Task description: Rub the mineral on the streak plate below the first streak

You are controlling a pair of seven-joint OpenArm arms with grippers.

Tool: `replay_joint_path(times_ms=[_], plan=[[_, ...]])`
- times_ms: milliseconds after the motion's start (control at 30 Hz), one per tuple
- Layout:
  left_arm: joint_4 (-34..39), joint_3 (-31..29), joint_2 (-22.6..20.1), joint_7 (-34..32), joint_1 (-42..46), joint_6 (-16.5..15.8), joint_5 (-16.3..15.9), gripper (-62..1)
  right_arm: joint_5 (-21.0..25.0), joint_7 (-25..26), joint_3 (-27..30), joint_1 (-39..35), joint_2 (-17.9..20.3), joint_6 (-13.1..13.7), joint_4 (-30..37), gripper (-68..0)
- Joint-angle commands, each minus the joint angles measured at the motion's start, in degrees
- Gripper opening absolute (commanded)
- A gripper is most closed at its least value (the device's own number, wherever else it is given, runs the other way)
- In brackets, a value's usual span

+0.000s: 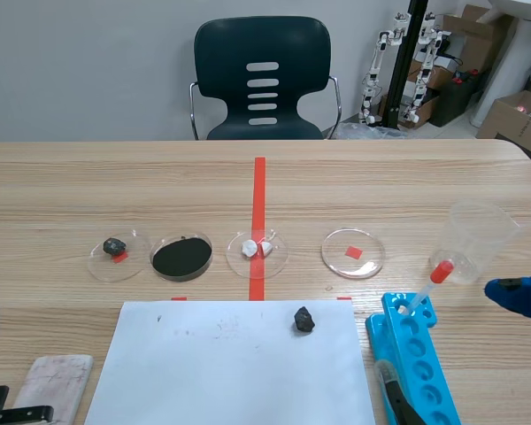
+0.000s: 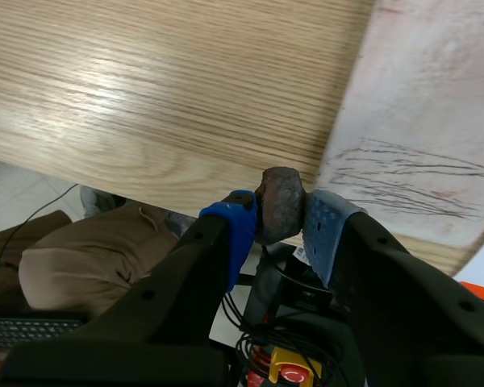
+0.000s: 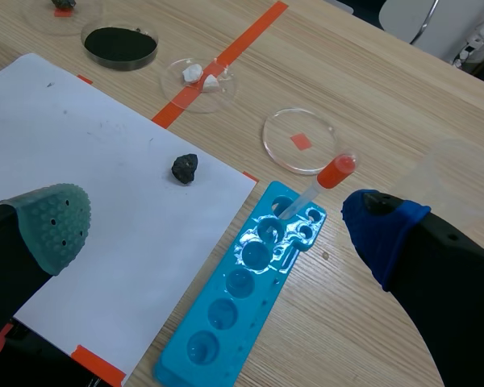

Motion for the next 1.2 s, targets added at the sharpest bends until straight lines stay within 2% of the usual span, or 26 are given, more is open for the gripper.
replay_joint_path(times_ms=[0, 67, 200, 333, 500, 633, 700, 900, 1167], plan=[[0.48, -0.37, -0.52, 0.07, 0.33, 0.22, 0.22, -49.2, 0.57, 0.87, 0.13, -0.11, 0.48, -0.22, 0.09, 0.4], [0.96, -0.2, -0.55, 0.02, 0.35, 0.22, -0.63, -49.2, 0.57, 0.87, 0.13, -0.11, 0.48, -0.22, 0.09, 0.4], [2.29, 0.68, -0.5, -0.92, 0.46, -0.92, -5.27, -49.2, 0.57, 0.87, 0.13, -0.11, 0.48, -0.22, 0.09, 0.4], [3.37, 1.79, -0.48, -1.9, 0.46, -2.67, -11.93, -49.2, 0.57, 0.87, 0.13, -0.11, 0.48, -0.22, 0.09, 0.4], [4.02, 2.8, -0.48, -3.54, 0.44, -4.15, -18.49, -49.2, 0.57, 0.87, 0.13, -0.11, 0.48, -0.22, 0.09, 0.4], [4.02, 2.8, -0.48, -4.55, 0.44, -4.17, -20.5, -49.2, 0.57, 0.87, 0.13, -0.11, 0.48, -0.22, 0.09, 0.4], [4.02, 2.78, -0.5, -4.5, 0.44, -4.13, -19.12, -49.2, 0.57, 0.87, 0.13, -0.11, 0.48, -0.22, 0.09, 0.4], [4.02, 2.78, -0.5, -2.36, 0.46, -1.95, -8.61, -49.2, 0.57, 0.87, 0.13, -0.11, 0.48, -0.22, 0.09, 0.4], [4.02, 2.78, -0.5, 0.28, 0.46, 0.87, 1.4, -49.2, 0.57, 0.87, 0.13, -0.11, 0.48, -0.22, 0.09, 0.4]])
